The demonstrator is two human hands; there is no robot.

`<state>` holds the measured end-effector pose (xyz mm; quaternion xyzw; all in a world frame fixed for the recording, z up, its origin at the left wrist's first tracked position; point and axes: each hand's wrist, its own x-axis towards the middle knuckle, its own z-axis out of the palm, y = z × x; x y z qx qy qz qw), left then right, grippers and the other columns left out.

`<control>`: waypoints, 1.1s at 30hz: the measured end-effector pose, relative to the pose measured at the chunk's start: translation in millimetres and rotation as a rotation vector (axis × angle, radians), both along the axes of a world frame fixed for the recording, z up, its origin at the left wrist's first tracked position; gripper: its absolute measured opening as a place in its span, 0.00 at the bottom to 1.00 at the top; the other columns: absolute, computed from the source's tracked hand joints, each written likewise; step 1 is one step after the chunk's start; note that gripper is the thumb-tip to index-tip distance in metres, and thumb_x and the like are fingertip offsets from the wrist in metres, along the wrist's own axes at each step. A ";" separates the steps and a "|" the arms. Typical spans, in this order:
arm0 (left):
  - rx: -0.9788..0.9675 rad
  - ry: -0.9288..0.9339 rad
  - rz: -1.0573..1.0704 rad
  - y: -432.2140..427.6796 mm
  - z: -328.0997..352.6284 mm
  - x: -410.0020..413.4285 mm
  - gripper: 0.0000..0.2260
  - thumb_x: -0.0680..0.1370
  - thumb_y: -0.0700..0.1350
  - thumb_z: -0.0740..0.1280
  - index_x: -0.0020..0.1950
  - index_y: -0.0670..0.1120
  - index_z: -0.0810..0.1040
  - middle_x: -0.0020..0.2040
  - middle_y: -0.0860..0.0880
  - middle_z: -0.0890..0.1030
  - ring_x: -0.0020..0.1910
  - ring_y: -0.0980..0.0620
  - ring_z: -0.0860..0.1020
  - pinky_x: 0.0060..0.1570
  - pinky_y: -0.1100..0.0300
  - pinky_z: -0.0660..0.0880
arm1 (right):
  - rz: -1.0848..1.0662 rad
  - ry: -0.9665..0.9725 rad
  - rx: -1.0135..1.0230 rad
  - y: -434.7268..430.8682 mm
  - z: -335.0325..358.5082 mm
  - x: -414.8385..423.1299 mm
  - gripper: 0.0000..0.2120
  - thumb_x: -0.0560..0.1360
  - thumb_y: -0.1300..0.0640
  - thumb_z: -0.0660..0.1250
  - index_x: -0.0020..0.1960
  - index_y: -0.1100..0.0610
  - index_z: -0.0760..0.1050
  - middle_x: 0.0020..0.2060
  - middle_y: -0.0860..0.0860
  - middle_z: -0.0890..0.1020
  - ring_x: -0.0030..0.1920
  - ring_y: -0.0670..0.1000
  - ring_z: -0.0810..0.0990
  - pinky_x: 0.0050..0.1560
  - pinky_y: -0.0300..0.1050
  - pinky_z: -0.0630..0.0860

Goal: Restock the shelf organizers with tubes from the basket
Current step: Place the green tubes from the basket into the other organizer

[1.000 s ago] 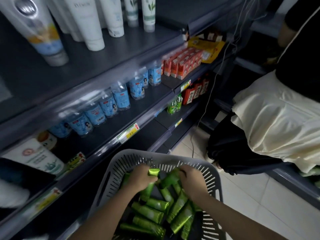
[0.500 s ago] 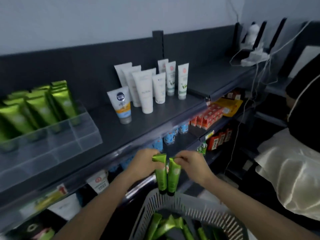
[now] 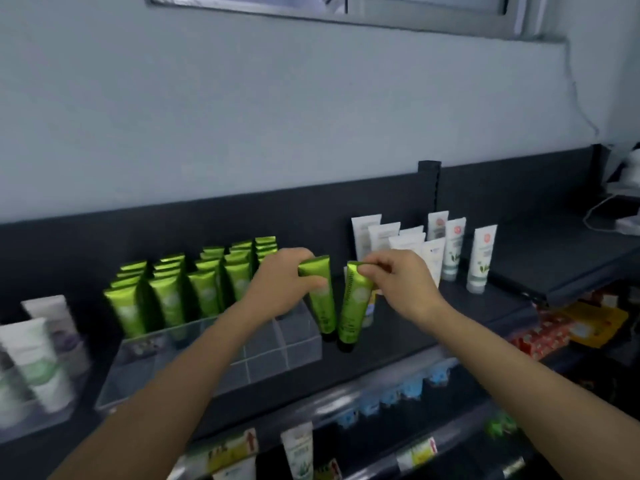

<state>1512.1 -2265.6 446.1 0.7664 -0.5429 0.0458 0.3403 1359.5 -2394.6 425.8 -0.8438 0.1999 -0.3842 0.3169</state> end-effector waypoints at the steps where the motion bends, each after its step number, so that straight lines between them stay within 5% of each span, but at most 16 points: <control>1: -0.025 -0.012 0.035 4.2 5.4 10.2 0.12 0.69 0.48 0.75 0.37 0.42 0.76 0.32 0.51 0.73 0.33 0.54 0.71 0.32 0.64 0.64 | 0.012 -0.017 -0.003 0.8 5.2 13.3 0.05 0.75 0.60 0.68 0.42 0.58 0.82 0.32 0.47 0.80 0.33 0.41 0.76 0.37 0.40 0.71; 4: -0.077 -0.031 0.131 14.1 10.9 39.1 0.10 0.69 0.47 0.75 0.41 0.42 0.78 0.38 0.48 0.78 0.40 0.49 0.75 0.38 0.58 0.65 | 0.039 -0.044 0.006 3.2 13.6 54.0 0.04 0.74 0.61 0.68 0.43 0.58 0.82 0.30 0.41 0.77 0.31 0.39 0.75 0.36 0.35 0.71; 8: -0.057 -0.055 0.238 23.9 1.7 71.5 0.12 0.70 0.46 0.74 0.49 0.42 0.80 0.40 0.48 0.77 0.42 0.47 0.77 0.39 0.59 0.65 | 0.074 -0.056 0.026 5.2 8.6 104.9 0.05 0.74 0.61 0.68 0.42 0.56 0.82 0.33 0.44 0.80 0.39 0.48 0.78 0.48 0.51 0.78; 12: -0.001 -0.050 0.280 31.2 -13.7 94.2 0.17 0.71 0.47 0.74 0.57 0.42 0.79 0.44 0.45 0.79 0.39 0.51 0.74 0.39 0.59 0.68 | 0.004 -0.064 -0.008 7.5 -2.2 138.0 0.06 0.75 0.60 0.68 0.47 0.60 0.83 0.40 0.49 0.83 0.43 0.46 0.77 0.47 0.38 0.70; 19: 0.068 0.001 0.283 32.4 -36.7 113.4 0.23 0.73 0.47 0.72 0.66 0.43 0.74 0.54 0.43 0.80 0.43 0.52 0.76 0.42 0.61 0.70 | -0.005 0.002 0.013 4.8 -23.9 164.7 0.07 0.75 0.60 0.68 0.50 0.61 0.83 0.47 0.53 0.85 0.46 0.45 0.77 0.49 0.35 0.70; 22: 0.085 -0.033 0.299 31.4 -41.9 119.3 0.22 0.73 0.47 0.72 0.65 0.41 0.74 0.58 0.42 0.80 0.53 0.47 0.78 0.50 0.58 0.72 | 0.029 0.023 -0.004 6.7 -27.6 175.5 0.08 0.75 0.60 0.68 0.51 0.61 0.83 0.47 0.54 0.85 0.46 0.45 0.77 0.51 0.37 0.72; 33: 0.006 -0.275 0.332 37.5 -30.0 110.7 0.22 0.72 0.52 0.72 0.62 0.43 0.76 0.59 0.45 0.77 0.57 0.46 0.75 0.53 0.52 0.72 | 0.008 0.068 -0.002 8.2 -25.2 165.9 0.18 0.74 0.56 0.70 0.63 0.59 0.75 0.52 0.54 0.80 0.50 0.47 0.76 0.54 0.39 0.73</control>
